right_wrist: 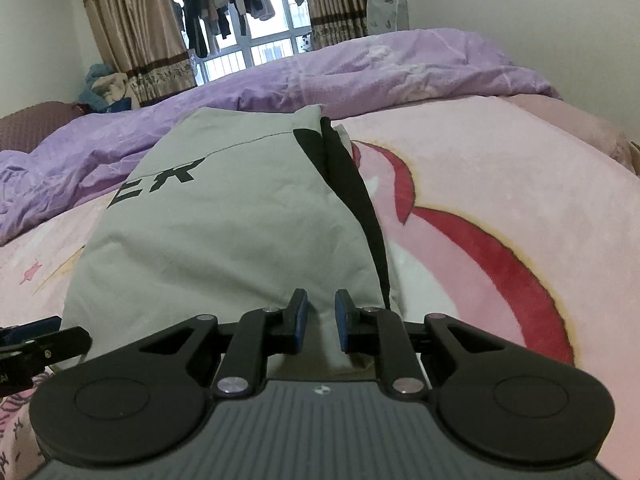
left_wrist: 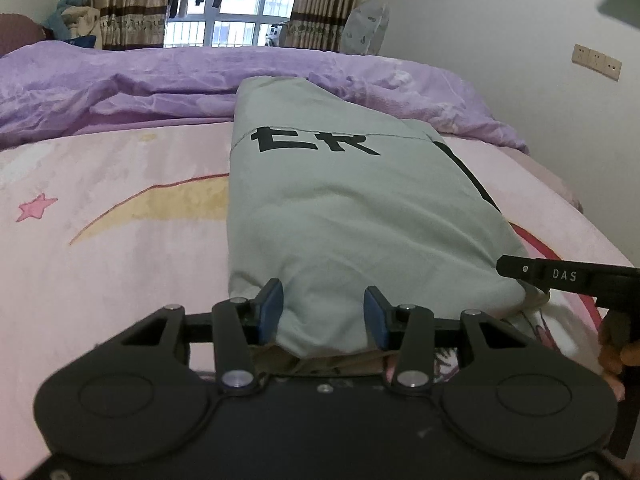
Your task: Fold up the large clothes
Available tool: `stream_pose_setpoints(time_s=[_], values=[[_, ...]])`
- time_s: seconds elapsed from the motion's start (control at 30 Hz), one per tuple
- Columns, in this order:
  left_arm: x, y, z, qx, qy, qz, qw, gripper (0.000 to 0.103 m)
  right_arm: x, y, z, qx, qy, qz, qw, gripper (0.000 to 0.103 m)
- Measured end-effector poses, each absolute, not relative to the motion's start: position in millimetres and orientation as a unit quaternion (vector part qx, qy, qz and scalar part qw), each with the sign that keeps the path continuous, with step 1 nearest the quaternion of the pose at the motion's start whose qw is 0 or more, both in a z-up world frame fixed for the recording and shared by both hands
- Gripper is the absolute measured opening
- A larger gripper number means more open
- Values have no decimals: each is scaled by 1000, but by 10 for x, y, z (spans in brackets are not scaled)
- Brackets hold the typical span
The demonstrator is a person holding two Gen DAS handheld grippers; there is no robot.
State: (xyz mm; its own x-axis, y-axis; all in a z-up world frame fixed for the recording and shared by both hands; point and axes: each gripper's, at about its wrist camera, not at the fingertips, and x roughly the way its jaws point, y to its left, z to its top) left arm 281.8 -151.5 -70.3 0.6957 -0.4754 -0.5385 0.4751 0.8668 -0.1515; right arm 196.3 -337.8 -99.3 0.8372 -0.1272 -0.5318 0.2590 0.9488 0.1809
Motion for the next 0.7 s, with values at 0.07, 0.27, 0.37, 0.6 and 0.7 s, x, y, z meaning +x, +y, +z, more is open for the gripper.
stream_pose_setpoints(time_s=[0.07, 0.27, 0.37, 0.6, 0.7], values=[[2831, -1500, -638, -3, 297, -262, 918, 44, 1945, -3374, -970, 124, 269, -102, 950, 20], [2729, -1364, -440, -42, 307, -285, 907, 44, 1718, -3342, -748, 111, 245, -97, 958, 23], [2625, -1449, -530, -9, 297, -289, 910, 46, 1699, -3358, -769, 103, 253, -96, 957, 24], [2739, -1504, -847, -28, 345, -299, 889, 48, 1773, -3448, -1014, 128, 269, -88, 951, 21], [2755, -1481, -760, -38, 364, -323, 873, 48, 1771, -3451, -979, 129, 274, -83, 949, 22]])
